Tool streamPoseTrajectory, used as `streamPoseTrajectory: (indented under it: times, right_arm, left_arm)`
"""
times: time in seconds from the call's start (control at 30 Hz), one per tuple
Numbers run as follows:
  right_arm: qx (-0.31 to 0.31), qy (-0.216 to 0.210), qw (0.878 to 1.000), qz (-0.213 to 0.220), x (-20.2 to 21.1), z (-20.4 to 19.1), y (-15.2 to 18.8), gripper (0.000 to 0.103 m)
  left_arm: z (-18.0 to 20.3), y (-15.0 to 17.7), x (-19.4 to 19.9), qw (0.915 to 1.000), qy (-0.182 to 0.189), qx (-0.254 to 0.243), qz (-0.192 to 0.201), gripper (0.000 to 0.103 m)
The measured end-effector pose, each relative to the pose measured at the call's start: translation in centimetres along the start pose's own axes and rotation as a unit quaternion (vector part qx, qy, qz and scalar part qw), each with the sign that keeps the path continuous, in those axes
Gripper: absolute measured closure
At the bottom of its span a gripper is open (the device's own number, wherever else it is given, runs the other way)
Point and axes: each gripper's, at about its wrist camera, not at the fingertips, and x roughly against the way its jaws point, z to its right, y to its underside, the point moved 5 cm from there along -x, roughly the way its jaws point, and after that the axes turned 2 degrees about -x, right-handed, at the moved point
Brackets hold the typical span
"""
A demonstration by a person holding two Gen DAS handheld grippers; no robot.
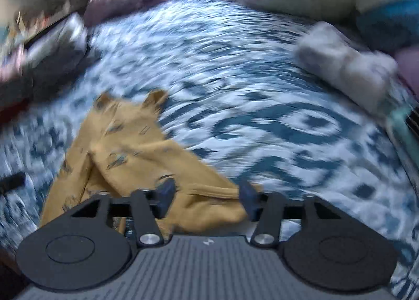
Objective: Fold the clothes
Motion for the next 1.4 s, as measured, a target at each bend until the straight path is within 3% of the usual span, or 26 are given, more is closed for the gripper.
streamPoseTrajectory:
  times: [0.07, 0.1, 0.17, 0.37, 0.43, 0.5, 0.53, 0.67, 0.87, 0.93, 0.97, 1.0, 1.1, 1.23, 1.4]
  right_arm:
    - [0.061, 0.058, 0.996, -0.004, -1.5, -1.7, 0.5, 0.045]
    - [0.085, 0.091, 0.992, 0.000, -1.9, -1.8, 0.7, 0.069]
    - [0.067, 0.089, 0.994, 0.002, -1.5, -0.8, 1.1, 0.076]
    - [-0.077, 0.051, 0.996, 0.001, 4.0, 5.3, 5.1, 0.071]
    - [-0.134, 0.026, 0.991, 0.003, 5.4, 7.0, 6.4, 0.067]
    - [-0.188, -0.003, 0.982, 0.013, 6.0, 8.6, 7.2, 0.054]
    - [-0.204, -0.011, 0.979, 0.021, 6.1, 9.3, 7.3, 0.053]
    - [-0.208, -0.022, 0.977, 0.040, 4.4, 10.7, 6.3, 0.050]
    - [-0.223, -0.110, 0.968, 0.042, 1.2, 12.0, 5.5, 0.051]
    - [-0.207, -0.115, 0.970, 0.043, 0.9, 11.7, 5.5, 0.060]
    - [-0.199, -0.118, 0.972, 0.044, 0.9, 11.4, 5.5, 0.078]
    - [-0.190, -0.122, 0.973, 0.045, 1.0, 10.9, 5.4, 0.090]
    - [-0.169, -0.134, 0.975, 0.052, 1.7, 9.8, 4.9, 0.095]
    - [-0.140, -0.152, 0.972, 0.115, 5.8, 7.6, 2.2, 0.095]
    - [-0.037, -0.187, 0.966, 0.175, 11.3, 1.2, -1.8, 0.095]
  left_arm:
    - [-0.4, 0.1, 0.1, 1.0000, -0.003, 0.003, -0.001, 0.062]
    - [-0.6, 0.1, 0.3, 1.0000, -0.003, 0.004, 0.000, 0.062]
    - [-0.9, 0.0, 0.8, 1.0000, -0.002, 0.005, 0.005, 0.062]
    - [-2.0, -0.7, 1.8, 0.9993, 0.004, 0.029, 0.022, 0.061]
    - [-2.2, -0.9, 1.9, 0.9987, 0.009, 0.044, 0.024, 0.061]
    - [-2.0, -0.9, 1.7, 0.9985, 0.012, 0.049, 0.023, 0.061]
    - [-1.9, -0.9, 1.6, 0.9985, 0.013, 0.049, 0.022, 0.061]
    - [-1.1, -0.7, 1.1, 0.9988, 0.015, 0.042, 0.017, 0.061]
    - [-1.0, -0.2, 0.6, 0.9997, 0.007, 0.024, 0.006, 0.061]
    - [-1.3, -0.2, 0.5, 0.9996, 0.004, 0.026, 0.006, 0.061]
    - [-1.4, -0.2, 0.6, 0.9996, 0.004, 0.027, 0.007, 0.061]
    - [-1.4, -0.2, 0.6, 0.9996, 0.004, 0.028, 0.008, 0.061]
    - [-1.4, -0.2, 0.8, 0.9996, 0.004, 0.028, 0.008, 0.061]
    - [-1.3, -0.3, 0.9, 0.9994, 0.006, 0.031, 0.011, 0.061]
    - [-1.1, -0.3, 0.9, 0.9994, 0.009, 0.030, 0.011, 0.061]
